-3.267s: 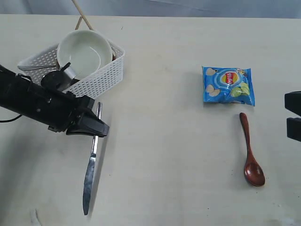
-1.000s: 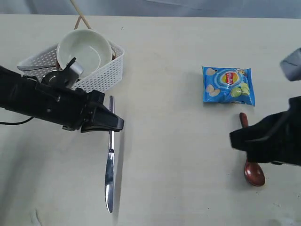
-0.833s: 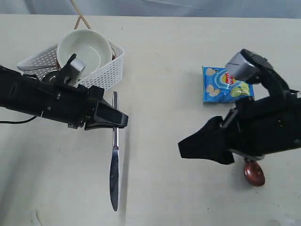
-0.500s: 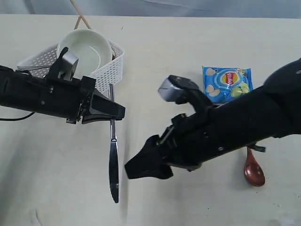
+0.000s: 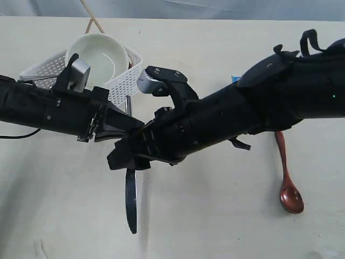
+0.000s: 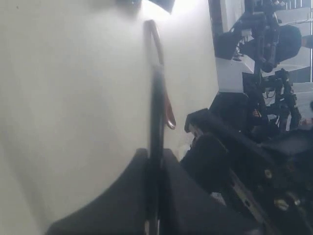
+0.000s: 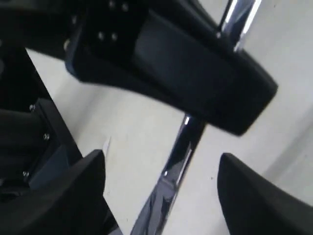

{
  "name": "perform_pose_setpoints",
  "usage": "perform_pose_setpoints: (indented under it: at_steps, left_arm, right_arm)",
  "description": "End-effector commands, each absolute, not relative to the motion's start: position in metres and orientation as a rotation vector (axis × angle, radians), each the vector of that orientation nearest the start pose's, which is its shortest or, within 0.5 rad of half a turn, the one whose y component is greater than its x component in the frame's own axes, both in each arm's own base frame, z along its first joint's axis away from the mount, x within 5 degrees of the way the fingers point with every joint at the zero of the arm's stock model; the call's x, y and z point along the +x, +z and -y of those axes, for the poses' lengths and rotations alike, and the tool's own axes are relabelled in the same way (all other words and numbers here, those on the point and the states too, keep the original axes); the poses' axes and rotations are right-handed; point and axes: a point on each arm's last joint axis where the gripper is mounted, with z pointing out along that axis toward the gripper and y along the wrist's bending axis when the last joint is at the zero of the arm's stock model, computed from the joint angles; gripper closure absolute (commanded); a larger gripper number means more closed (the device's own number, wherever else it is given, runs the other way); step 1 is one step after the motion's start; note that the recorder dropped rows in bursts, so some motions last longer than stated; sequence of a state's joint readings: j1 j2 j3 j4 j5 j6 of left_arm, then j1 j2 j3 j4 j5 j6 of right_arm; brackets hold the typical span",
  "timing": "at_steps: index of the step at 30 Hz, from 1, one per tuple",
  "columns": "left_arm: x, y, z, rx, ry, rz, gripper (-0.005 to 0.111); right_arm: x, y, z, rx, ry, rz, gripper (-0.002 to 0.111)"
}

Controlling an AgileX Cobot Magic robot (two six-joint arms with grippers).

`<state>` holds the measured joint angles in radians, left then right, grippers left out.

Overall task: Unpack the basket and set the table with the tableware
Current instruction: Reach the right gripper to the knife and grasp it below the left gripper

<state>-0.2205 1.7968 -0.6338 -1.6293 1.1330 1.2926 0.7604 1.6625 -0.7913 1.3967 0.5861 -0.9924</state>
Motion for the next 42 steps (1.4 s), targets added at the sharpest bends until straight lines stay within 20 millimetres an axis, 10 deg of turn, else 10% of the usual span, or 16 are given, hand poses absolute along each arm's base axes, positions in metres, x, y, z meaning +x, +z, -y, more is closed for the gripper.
perform_pose_setpoints:
  at_steps: [1, 11, 19, 27, 36, 42]
  left_arm:
    - [0.235, 0.1523, 0.138, 0.267, -1.719, -2.411, 0.107]
    - [0.235, 0.1523, 0.138, 0.258, -1.722, -2.416, 0.107]
    - [0.2347, 0.1521, 0.138, 0.264, -1.721, -2.419, 0.107]
    - [0.2348, 0.1515, 0.1378, 0.264, -1.711, -2.424, 0.106]
    - [0.2329, 0.1513, 0.1377, 0.311, -1.712, -2.423, 0.055]
    - [0.2324, 0.1554, 0.1377, 0.345, -1.701, -2.398, 0.056]
  right_arm:
    - [0.1961, 0.1814, -0.2495, -0.68, 1.121, -2.545, 0.051]
    - [0.1955, 0.1774, -0.2512, -0.665, 1.142, -2.584, 0.066]
    - [0.1914, 0.1787, -0.2523, -0.69, 1.194, -2.596, 0.107]
    - [0.1906, 0.1789, -0.2525, -0.673, 1.209, -2.609, 0.109]
    - [0.1915, 0.1786, -0.2523, -0.641, 1.204, -2.621, 0.109]
    - [0.1934, 0.1781, -0.2514, -0.616, 1.187, -2.625, 0.109]
